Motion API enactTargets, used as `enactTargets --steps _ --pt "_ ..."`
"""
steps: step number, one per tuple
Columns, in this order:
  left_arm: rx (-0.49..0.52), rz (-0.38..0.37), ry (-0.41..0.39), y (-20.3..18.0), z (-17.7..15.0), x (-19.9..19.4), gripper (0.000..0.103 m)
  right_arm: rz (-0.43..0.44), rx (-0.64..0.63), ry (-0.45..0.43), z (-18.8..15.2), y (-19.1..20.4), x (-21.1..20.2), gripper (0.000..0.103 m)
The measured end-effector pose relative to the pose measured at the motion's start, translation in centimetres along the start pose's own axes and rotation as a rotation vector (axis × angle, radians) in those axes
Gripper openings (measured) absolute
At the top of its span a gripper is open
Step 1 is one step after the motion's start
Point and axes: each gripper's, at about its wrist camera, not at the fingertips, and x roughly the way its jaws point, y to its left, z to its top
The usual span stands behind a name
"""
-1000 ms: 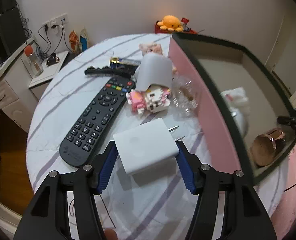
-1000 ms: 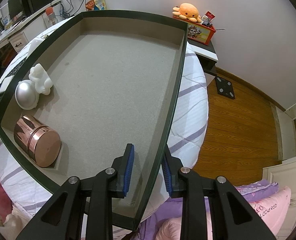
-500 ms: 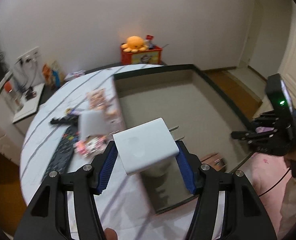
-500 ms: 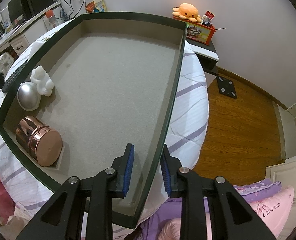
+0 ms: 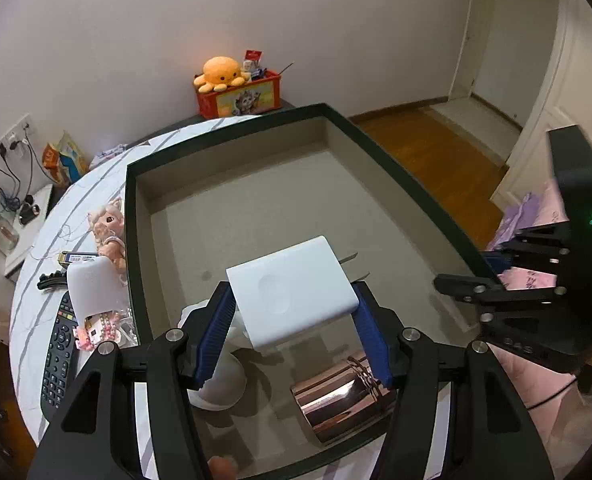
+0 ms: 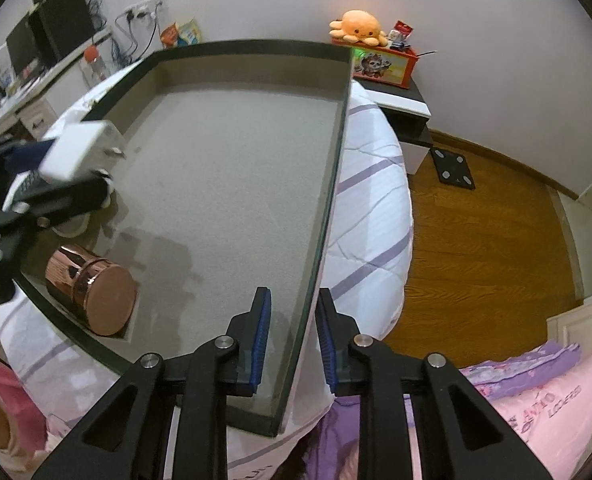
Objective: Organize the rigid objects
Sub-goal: 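Carry the white charger into the box and open the left gripper, then lower the left gripper onto the black TV remote and close on it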
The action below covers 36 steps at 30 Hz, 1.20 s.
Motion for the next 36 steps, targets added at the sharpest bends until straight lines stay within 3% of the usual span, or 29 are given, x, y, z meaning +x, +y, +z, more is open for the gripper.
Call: enactTargets --steps 2,4,5,13,19,28,36 --pt "-0.008 -0.005 -0.007 0.0 0.0 -0.1 0.062 0.001 0.010 -0.013 -0.2 -0.2 -0.2 0.020" --pt "-0.023 -0.007 -0.022 0.1 0.1 -0.4 0.069 -0.021 0.020 -0.028 -0.5 -0.3 -0.5 0.012" --pt "-0.025 -0.008 -0.024 0.1 0.2 -0.6 0.074 -0.018 0.028 -0.033 -0.6 -0.4 -0.5 0.012" --pt "-0.054 -0.008 -0.061 1.8 -0.6 -2.6 0.083 -0.031 0.051 -0.034 -0.2 -0.6 -0.4 0.011" --pt "-0.108 0.083 -0.116 6.3 -2.9 -5.7 0.094 -0.064 0.064 -0.029 -0.2 -0.2 -0.4 0.011" --pt "-0.190 0.271 -0.031 17.2 -8.6 -4.9 0.098 -0.095 0.090 -0.031 -0.3 -0.1 -0.3 0.011" --pt "-0.216 0.274 0.020 21.2 -9.6 -1.9 0.098 -0.131 0.137 -0.032 -0.3 0.1 0.0 0.011"
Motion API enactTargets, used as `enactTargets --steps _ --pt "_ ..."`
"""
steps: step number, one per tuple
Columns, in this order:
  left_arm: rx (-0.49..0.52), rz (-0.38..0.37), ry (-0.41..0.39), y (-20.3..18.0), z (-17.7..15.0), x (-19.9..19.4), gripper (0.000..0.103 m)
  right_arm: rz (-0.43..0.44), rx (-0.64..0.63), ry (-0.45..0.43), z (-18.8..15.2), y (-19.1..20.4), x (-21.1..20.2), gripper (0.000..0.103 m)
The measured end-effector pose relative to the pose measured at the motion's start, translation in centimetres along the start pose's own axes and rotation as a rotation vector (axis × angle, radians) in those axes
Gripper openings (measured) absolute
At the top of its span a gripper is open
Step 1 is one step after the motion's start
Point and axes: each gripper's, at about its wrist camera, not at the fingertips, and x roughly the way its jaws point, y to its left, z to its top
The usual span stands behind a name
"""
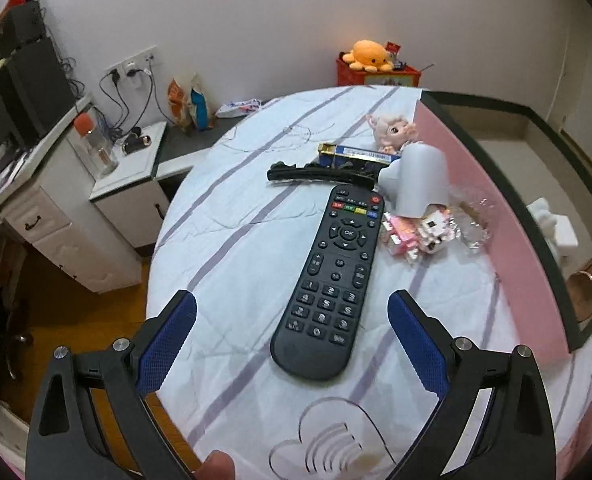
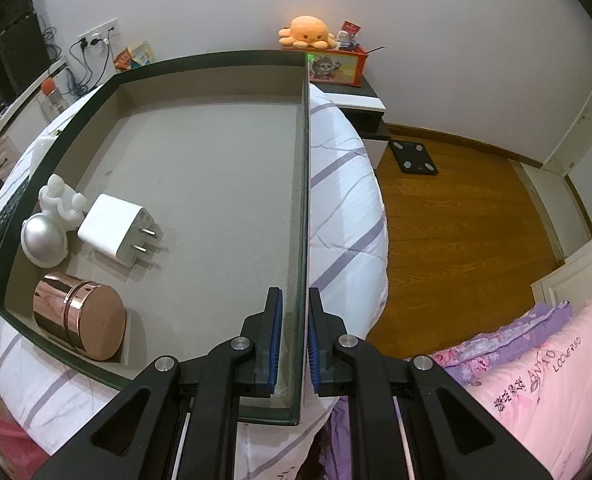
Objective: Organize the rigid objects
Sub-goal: 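Lower the left gripper onto the black TV remote and close on it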
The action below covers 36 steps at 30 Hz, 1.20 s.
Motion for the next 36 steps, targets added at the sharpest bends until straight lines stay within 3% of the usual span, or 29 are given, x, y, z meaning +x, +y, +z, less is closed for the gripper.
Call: enactTargets --steps 6,10,12,14,16,17,18,36 --pt "0.050 -0.044 0.029 -1.2 0.6 2.1 0.096 -0.013 0.013 0.002 -0.1 0.3 -0.1 0.011" --pt "0.027 -0.063 0.053 -0.8 1.2 4.0 0.094 -0.021 0.017 0.002 -0.2 0.3 -0.2 0.012" --pt "0.024 -0.069 0.062 -0.6 1.3 4.6 0.081 -0.021 0.019 0.001 -0.2 0.3 -0.2 0.012" --pt "0.023 -0.112 0.071 -0.6 1.3 4.9 0.074 -0.022 0.017 0.002 -0.2 0.3 -0.2 0.012" --pt "0.038 -0.141 0.068 -0.8 1.2 4.7 0.062 -0.021 0.017 0.003 -0.2 0.4 -0.1 0.013" --pt "0.036 -0.165 0.071 -0.8 1.2 4.6 0.051 -0.020 0.016 0.002 -0.2 0.5 -0.1 0.014" --pt "0.032 -0.177 0.074 -0.8 1.4 4.5 0.048 -0.021 0.016 0.002 -0.2 0.4 -0.2 0.014" --pt "0.064 -0.134 0.112 -1.8 1.3 4.5 0.044 0.002 0.014 -0.004 -0.4 0.0 -0.3 0.014"
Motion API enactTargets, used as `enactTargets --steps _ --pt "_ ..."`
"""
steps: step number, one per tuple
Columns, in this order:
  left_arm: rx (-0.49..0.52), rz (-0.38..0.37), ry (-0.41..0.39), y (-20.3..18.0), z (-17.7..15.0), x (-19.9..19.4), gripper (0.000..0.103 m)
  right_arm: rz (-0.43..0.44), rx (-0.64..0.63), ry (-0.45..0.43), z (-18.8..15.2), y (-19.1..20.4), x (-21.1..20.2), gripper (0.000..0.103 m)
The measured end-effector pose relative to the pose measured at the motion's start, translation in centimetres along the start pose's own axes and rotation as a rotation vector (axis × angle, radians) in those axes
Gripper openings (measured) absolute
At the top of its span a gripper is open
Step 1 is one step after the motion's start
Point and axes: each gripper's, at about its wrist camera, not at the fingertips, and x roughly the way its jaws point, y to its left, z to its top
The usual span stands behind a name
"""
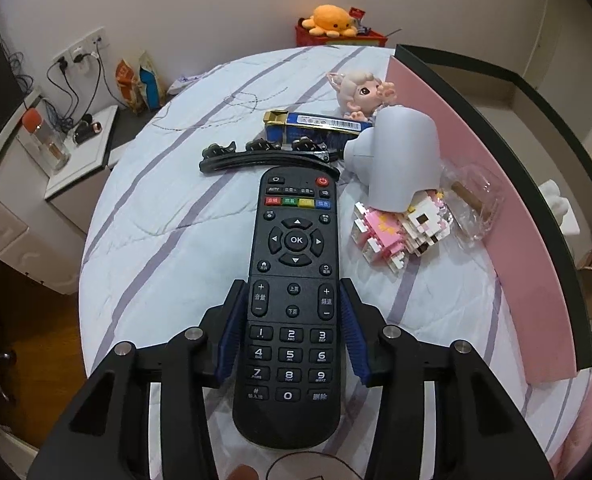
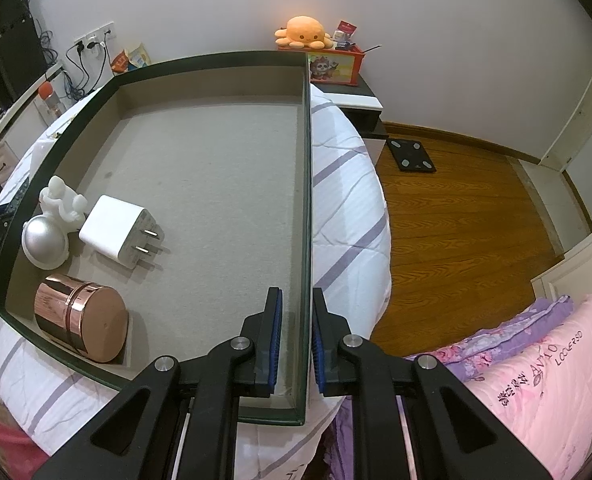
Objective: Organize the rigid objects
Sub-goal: 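Lower the left gripper onto the black TV remote and close on it, then carry the remote into the pink box and open the left gripper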
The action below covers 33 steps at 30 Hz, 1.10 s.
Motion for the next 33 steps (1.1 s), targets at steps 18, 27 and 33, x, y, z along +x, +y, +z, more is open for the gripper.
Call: enactTargets --steps 18,27,33 --pt "-0.094 -0.076 -0.093 1.0 -0.7 -5.6 0.044 0.008 -0.008 0.003 -0.1 0.0 0.0 0.014" --pt "-0.085 -0.133 -0.159 -0.3 0.4 -8.6 0.044 0.012 -0.015 0.004 -0.2 -0.2 -0.2 0.014" --pt "-0.039 -0.180 -0.186 -3.1 1.9 -9.7 0.044 0.008 -0.021 0.006 -0.2 -0.2 -0.2 0.015"
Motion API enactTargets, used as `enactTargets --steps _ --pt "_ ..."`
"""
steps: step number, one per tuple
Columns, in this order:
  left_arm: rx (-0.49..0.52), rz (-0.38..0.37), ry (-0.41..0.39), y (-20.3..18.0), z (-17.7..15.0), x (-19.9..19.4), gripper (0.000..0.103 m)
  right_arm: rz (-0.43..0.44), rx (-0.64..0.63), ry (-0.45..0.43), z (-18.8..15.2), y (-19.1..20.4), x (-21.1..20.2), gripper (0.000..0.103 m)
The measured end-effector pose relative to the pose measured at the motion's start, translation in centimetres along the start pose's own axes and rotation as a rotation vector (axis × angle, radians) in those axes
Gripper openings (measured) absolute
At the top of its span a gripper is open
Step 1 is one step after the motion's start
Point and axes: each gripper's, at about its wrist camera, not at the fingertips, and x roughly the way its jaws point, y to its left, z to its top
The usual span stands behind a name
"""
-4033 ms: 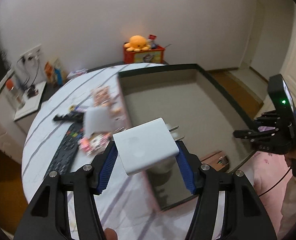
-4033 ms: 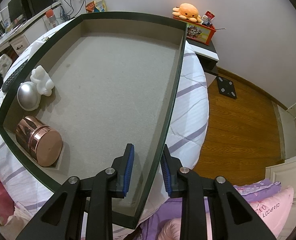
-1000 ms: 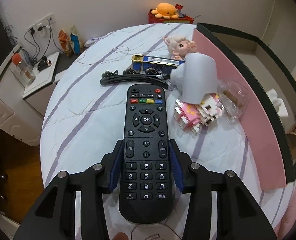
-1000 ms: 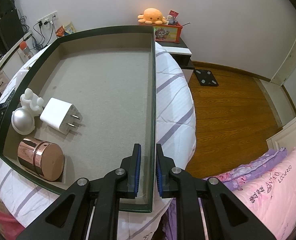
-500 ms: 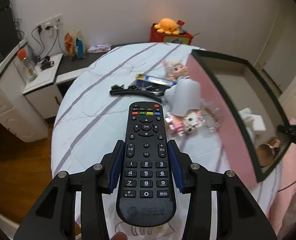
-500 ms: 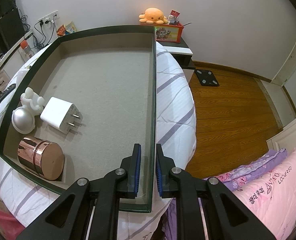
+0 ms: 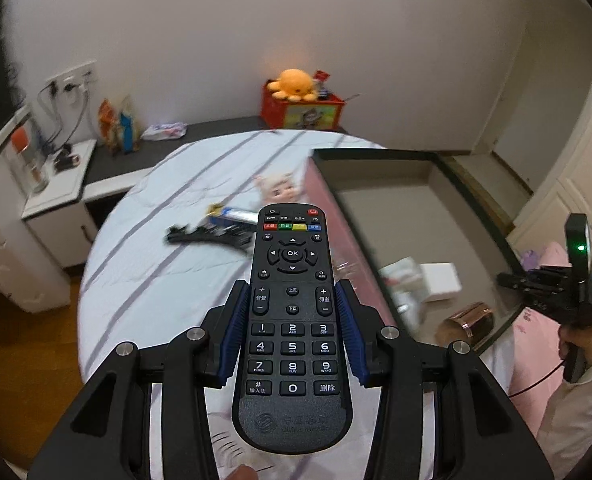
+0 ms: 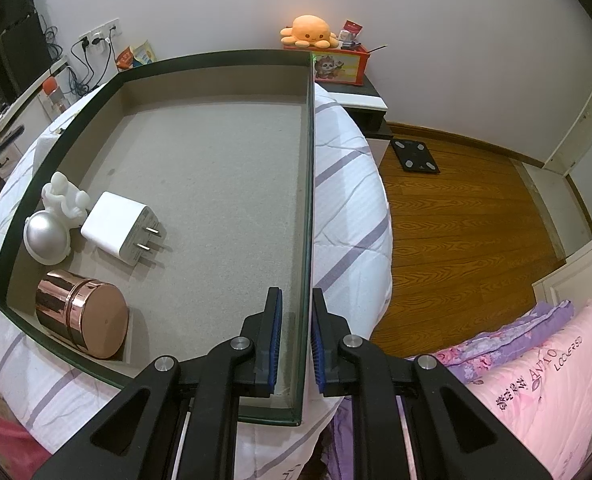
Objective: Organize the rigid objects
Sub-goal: 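Carry the remote into the pink box and open the left gripper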
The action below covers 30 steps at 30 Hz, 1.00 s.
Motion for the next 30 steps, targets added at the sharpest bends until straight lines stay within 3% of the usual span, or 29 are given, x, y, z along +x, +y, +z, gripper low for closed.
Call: enactTargets --steps 10,20,24,30 --pt "0.097 -0.107 0.096 -7.8 2.9 6.4 0.044 0.004 0.002 -0.001 0.0 -0.2 0.0 0.015" --pt "0.130 -0.099 0.144 -11.0 3.5 9.6 0.046 0.013 -0.003 0.002 0.1 -0.4 0.1 0.015" --pt "0.088 -0.149 0.115 -10.3 3.3 8.2 0.074 0.014 -0.006 0.005 0.2 -0.4 0.2 0.015" --pt "0.082 -0.076 0.033 -5.6 2.4 3.5 0.080 0.008 -0.015 0.012 0.4 -0.1 0.2 0.015"
